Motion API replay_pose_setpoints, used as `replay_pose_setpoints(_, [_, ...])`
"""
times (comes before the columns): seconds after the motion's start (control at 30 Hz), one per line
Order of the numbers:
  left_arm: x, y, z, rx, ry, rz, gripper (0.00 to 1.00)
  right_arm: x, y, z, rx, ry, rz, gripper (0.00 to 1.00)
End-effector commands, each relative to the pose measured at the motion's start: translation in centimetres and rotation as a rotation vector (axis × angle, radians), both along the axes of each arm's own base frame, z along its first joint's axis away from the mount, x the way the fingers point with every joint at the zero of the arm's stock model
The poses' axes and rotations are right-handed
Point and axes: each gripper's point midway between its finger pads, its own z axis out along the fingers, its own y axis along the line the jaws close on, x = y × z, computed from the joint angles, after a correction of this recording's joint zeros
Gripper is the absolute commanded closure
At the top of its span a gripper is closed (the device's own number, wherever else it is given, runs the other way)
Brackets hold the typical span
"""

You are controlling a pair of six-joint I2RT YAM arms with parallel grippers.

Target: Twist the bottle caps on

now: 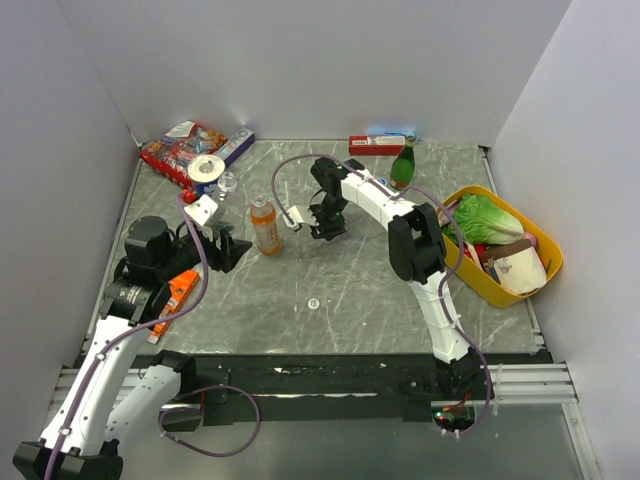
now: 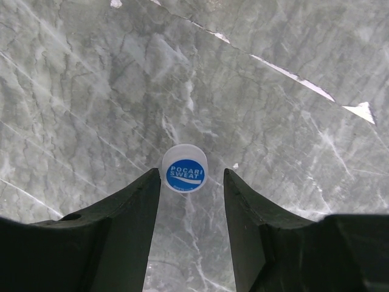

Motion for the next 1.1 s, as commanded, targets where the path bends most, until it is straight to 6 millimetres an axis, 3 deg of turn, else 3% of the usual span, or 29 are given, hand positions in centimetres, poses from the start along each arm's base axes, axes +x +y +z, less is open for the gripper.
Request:
replay_pose_setpoints(0.0, [0.3,-0.2,1.0,-0.025,-0.04,-0.009,0.99,-0.2,-0.4,-1.4,-0.017,0.018,0.005,0.47])
replay_pose_setpoints(0.47, [0.4,-0.3,0.5,-0.028,-0.03,-0.009,0.99,0.1,-0.3,-1.8,-0.011,0.01,-0.019,0.59])
replay_pose_setpoints(0.63, [0.3,-0.4,-0.1,-0.019,-0.015,-0.02,0.99,-0.3,-0.6,-2.2,-0.023,0.015,-0.032,0.55])
replay_pose_setpoints(0.8, [0.3,-0.5,0.1,-0.015,-0.016,-0.029,0.99,-0.5,-0.6,-2.1,-0.017,0.027,-0.045,0.66])
replay_pose_setpoints(0.9, [0.1,-0.5,-0.2,0.0,-0.016,-0.043,0.99,-0.9,-0.7,-0.9,-0.011,0.033,-0.059,0.72])
replay_pose_setpoints(1.0, [-0.1,-0.7,-0.4,0.025,-0.046,-0.074,0.99,-2.0,-1.2,2.3,0.023,0.031,-0.081,0.74])
replay_pose_setpoints(1.07, [-0.4,-0.9,-0.5,0.045,-0.078,-0.112,0.99,-3.6,-1.6,6.2,0.066,0.016,-0.087,0.75])
